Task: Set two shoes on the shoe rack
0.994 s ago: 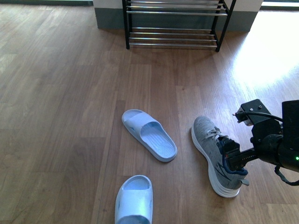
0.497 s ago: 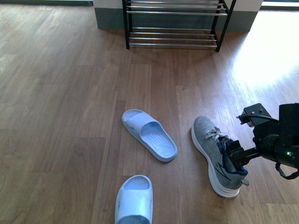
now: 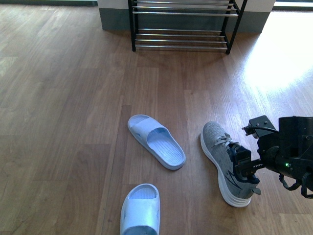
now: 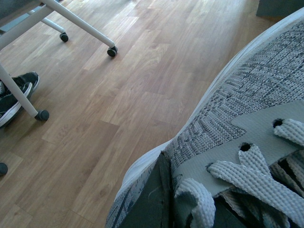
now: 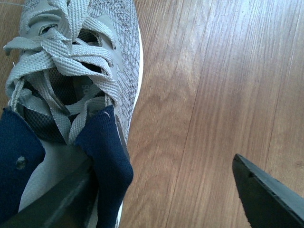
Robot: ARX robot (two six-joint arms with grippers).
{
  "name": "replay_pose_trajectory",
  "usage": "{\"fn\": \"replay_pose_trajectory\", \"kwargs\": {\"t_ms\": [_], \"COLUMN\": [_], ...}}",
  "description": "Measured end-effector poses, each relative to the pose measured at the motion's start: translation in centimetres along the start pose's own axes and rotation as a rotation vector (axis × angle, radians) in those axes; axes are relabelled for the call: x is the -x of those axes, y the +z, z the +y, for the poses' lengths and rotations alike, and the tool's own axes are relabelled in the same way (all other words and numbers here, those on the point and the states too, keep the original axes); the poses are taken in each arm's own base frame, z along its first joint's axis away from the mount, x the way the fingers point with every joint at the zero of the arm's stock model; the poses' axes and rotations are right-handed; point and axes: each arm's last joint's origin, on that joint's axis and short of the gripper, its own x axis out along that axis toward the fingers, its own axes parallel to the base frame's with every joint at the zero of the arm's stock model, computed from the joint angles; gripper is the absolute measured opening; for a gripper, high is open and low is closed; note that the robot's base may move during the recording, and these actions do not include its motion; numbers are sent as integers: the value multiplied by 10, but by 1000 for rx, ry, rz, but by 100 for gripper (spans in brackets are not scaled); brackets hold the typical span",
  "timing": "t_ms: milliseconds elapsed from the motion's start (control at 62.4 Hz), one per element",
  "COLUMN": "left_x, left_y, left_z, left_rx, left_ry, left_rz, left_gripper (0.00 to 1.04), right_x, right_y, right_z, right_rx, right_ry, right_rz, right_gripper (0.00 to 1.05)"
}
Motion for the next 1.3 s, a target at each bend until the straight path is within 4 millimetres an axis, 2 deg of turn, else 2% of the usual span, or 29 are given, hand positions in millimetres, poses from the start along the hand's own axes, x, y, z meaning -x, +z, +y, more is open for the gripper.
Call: {"fn": "replay_pose_trajectory", "kwargs": {"t_ms": [273,321,433,658,786,882,994,1059,1091,1251,1299], "left_x": [0,0,0,0,0,0,0,0,0,0,0], "left_y": [0,0,0,0,0,0,0,0,0,0,0], "left_z": [0,0,0,0,0,0,0,0,0,0,0], "left_rx": [0,0,0,0,0,0,0,0,0,0,0], "left_ry": [0,0,0,0,0,0,0,0,0,0,0], "left_rz": [0,0,0,0,0,0,0,0,0,0,0], "left_gripper": [1,1,1,1,1,1,1,1,1,1,1], "right_x": [-8,-9,-9,-4,15,44,88,129,140,223,258], "right_y": [-5,-5,-6,-7,-8,0,18,33,36,47,51], "right_z": [4,6,8,9,6,-2,-20,-38,-42,-73,-84], "right_rx": [-16,-19,-42,-102,-122,-131,-132,-107,-102,-63,-64], "right_ry": [-2,1,0,4,-2,-8,-26,-43,-43,-33,-26], "right_rz": [13,17,24,21,17,-21,-94,-174,-190,-297,-349], "right_gripper": [31,19,1,1,1,1,1,1,1,1,1]}}
